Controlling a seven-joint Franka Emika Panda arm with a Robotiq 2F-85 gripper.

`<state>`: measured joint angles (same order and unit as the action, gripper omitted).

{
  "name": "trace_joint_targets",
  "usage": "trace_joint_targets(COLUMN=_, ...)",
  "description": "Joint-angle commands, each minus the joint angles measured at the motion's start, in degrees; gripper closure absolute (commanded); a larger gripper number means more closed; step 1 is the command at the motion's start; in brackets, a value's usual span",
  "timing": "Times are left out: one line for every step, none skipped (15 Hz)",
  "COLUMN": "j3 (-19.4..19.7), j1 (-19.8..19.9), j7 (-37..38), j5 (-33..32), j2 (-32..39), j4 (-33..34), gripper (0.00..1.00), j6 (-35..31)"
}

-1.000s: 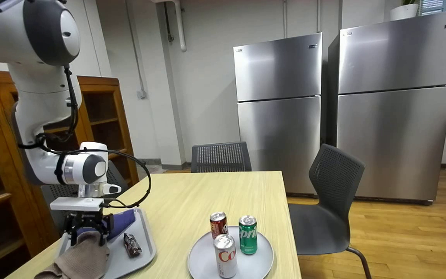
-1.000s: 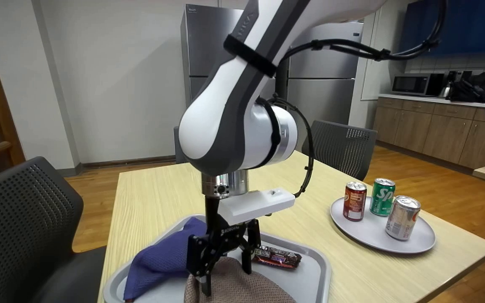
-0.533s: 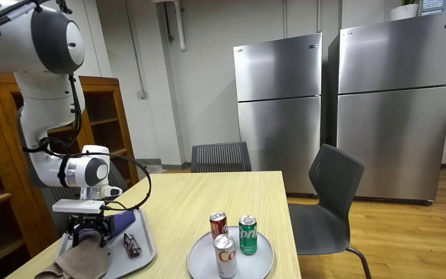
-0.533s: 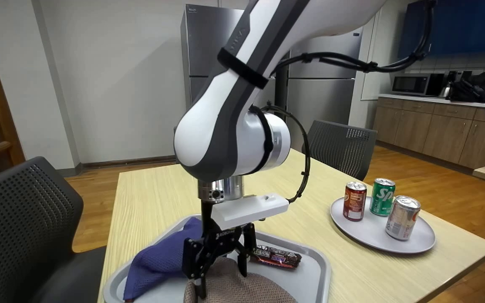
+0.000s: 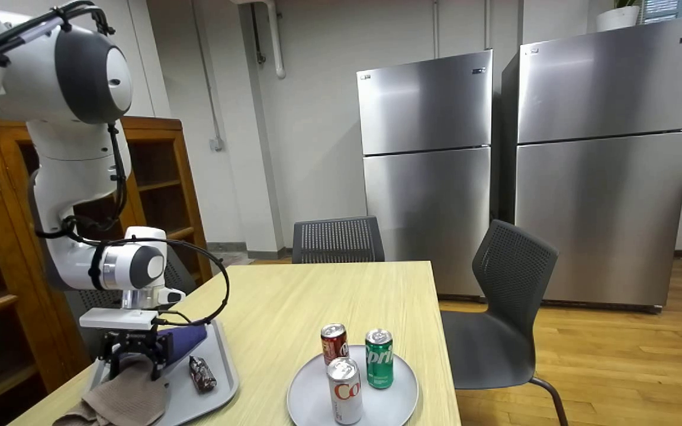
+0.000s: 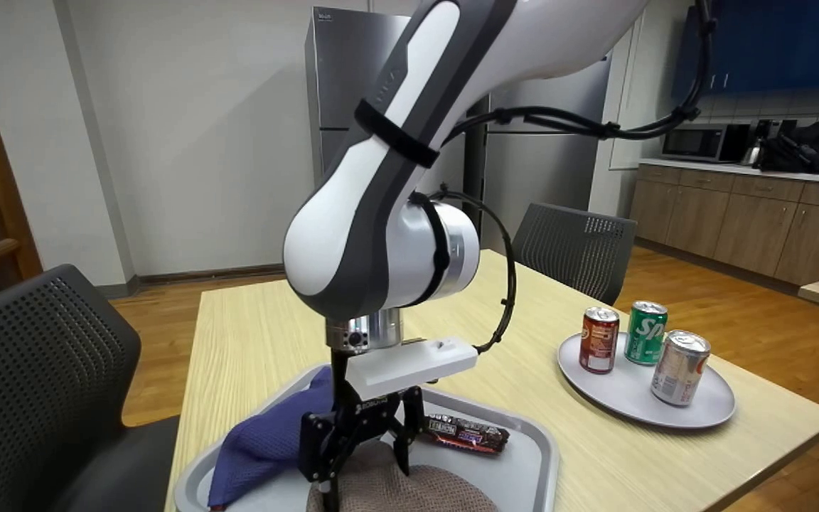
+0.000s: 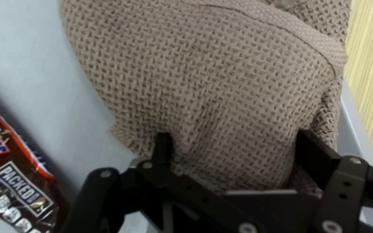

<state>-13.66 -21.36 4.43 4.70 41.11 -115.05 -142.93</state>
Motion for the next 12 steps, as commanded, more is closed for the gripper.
trace_joint_targets(j3=0.73, j1=-1.36, j7=3.13, j5=-0.89, j2=1.13, j4=2.26, gripper=0.26, j6=1.88)
trace_joint_targets(j3=0.73, j1=-1.4, j7=3.36, j5=-0.82, j2=1.15, j4=2.29, gripper=0.35, j6=1.94)
trace_joint_targets(j3=0.66, j1=-1.35, j7=3.47, j5=-0.73, j2=1.12, j4=2.31, gripper=0.42, j6=2.04)
trace_joint_targets(j3=0.69, j1=-1.38, j7=3.58, j5=-0.81, j2=0.97, j4=2.27, gripper=0.51, j6=2.15)
trace_joint_targets(j3=0.66, j1=-1.33, j7=3.64, j5=-0.79, j2=0.83, j4=2.25, gripper=0.58, j6=2.27)
trace_joint_targets(j3=0.67, j1=-1.26, j7=3.64, j5=-0.8, j2=0.56, j4=2.17, gripper=0.65, j6=2.53)
trace_joint_targets(j3=0.64, j1=-1.16, j7=3.56, j5=-0.8, j2=0.25, j4=2.07, gripper=0.73, j6=2.79)
trace_joint_targets(j3=0.64, j1=-1.1, j7=3.52, j5=-0.85, j2=-0.29, j4=1.85, gripper=0.8, j6=3.03)
trace_joint_targets(j3=0.6, j1=-1.0, j7=3.45, j5=-0.82, j2=-0.72, j4=1.74, gripper=0.88, j6=3.31)
trace_joint_targets(j3=0.44, j1=-0.79, j7=3.3, j5=-0.7, j2=-1.53, j4=1.44, gripper=0.96, j6=3.63)
trace_joint_targets(j3=0.36, j1=-0.66, j7=3.25, j5=-0.66, j2=-2.45, j4=1.07, gripper=0.99, j6=3.9)
trace_joint_targets(j3=0.32, j1=-0.6, j7=3.25, j5=-0.65, j2=-3.22, j4=0.81, gripper=1.0, j6=4.12)
